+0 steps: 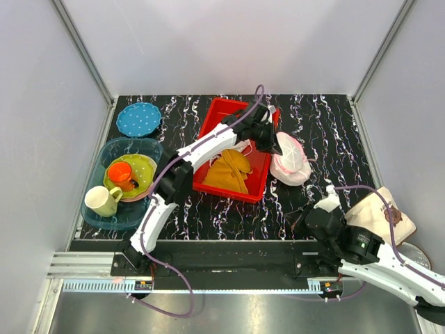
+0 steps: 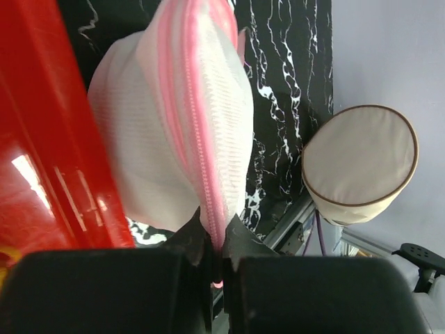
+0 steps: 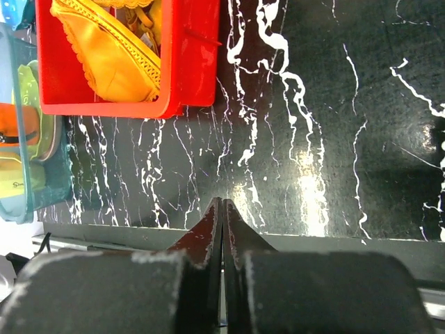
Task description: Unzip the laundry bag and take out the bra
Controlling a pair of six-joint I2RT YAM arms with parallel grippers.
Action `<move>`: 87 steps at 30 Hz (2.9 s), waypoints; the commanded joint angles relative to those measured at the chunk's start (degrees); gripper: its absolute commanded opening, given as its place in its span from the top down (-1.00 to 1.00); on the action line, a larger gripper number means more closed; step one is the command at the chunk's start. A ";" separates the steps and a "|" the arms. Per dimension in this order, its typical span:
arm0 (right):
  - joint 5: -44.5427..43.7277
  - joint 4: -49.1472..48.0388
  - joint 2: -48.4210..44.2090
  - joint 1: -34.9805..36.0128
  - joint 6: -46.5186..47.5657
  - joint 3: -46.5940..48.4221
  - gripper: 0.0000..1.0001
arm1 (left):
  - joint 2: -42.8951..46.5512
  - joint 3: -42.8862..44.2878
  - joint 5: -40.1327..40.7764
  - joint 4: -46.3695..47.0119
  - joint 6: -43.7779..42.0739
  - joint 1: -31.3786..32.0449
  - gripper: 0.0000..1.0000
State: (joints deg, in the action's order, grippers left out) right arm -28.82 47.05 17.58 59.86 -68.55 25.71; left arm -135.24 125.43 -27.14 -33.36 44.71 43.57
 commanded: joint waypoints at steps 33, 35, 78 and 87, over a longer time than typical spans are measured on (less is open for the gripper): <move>45.32 -13.20 34.80 -37.43 42.71 22.54 -0.38 | 21.77 -14.77 -17.25 9.55 -9.11 -0.15 1.00; 46.92 -14.44 34.62 -39.02 42.45 22.62 -0.29 | 21.77 -14.77 -17.51 9.55 -9.03 -0.15 1.00; 30.93 -4.60 29.53 -39.20 35.25 18.59 1.00 | 18.61 -12.49 -19.44 11.39 -6.91 -3.40 1.00; 26.19 -3.90 27.42 -39.29 32.26 16.74 1.00 | 21.15 -10.99 -21.20 10.08 -10.42 -7.89 1.00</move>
State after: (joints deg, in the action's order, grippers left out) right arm 2.35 37.36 46.94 20.93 -34.28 43.68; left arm -118.24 110.50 -47.75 -27.64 37.34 38.92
